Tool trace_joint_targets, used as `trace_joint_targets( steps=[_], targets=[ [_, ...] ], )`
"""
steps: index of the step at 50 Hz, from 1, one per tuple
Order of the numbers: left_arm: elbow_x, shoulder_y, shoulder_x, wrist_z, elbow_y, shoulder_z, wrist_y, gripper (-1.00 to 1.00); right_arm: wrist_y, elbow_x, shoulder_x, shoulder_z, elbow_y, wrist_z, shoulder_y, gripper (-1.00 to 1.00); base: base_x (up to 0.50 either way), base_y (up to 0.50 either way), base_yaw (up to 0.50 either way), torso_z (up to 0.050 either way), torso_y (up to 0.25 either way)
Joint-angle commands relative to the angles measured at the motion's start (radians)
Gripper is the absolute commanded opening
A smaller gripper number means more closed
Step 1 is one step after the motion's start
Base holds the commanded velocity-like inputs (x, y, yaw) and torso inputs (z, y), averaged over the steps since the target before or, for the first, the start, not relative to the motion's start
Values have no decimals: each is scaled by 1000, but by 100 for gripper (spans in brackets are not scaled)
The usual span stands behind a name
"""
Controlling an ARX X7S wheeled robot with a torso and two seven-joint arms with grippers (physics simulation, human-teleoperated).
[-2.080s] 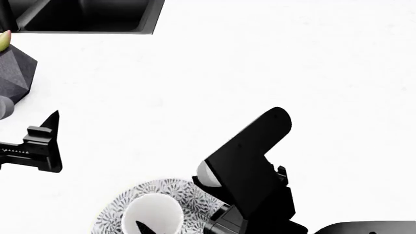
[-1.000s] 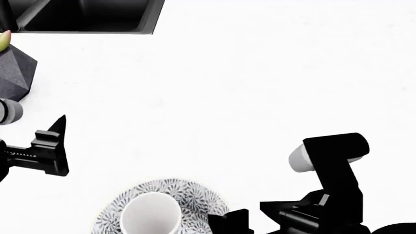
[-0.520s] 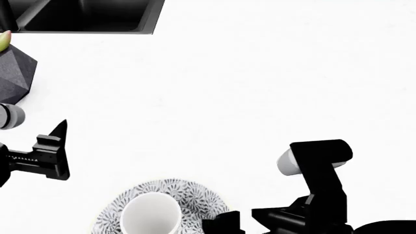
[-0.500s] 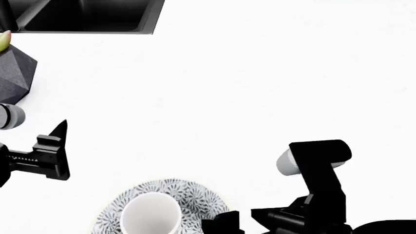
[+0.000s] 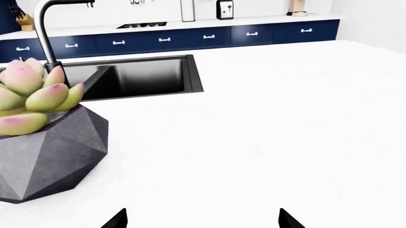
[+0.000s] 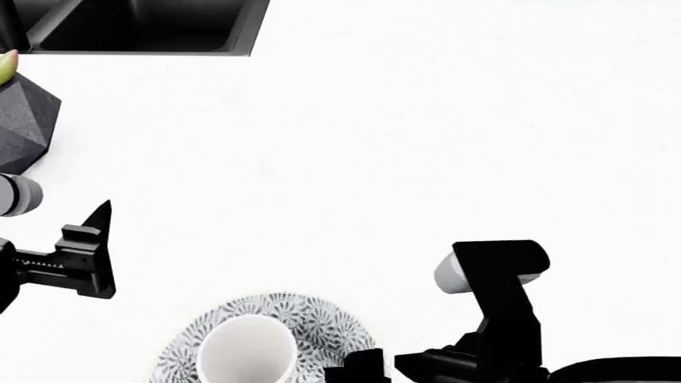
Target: Place the cup inside the bowl on the dining table and move the bowl to any counter.
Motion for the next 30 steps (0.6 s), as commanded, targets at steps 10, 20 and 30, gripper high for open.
trace_joint_targets(
  steps=[10, 20, 30],
  targets=[
    [2, -6, 4, -2, -8, 12, 6, 100, -19, 22, 9, 3, 0, 4, 1, -100, 0, 0, 0, 0, 0],
    [2, 2, 2, -3, -9, 12, 13, 100, -58, 40, 15, 30, 2, 33, 12, -100, 0, 0, 0, 0, 0],
    [-4, 11, -3, -4, -6, 4, 18, 100, -101, 39, 20, 55, 5, 66, 20, -100, 0, 0, 0, 0, 0]
  ],
)
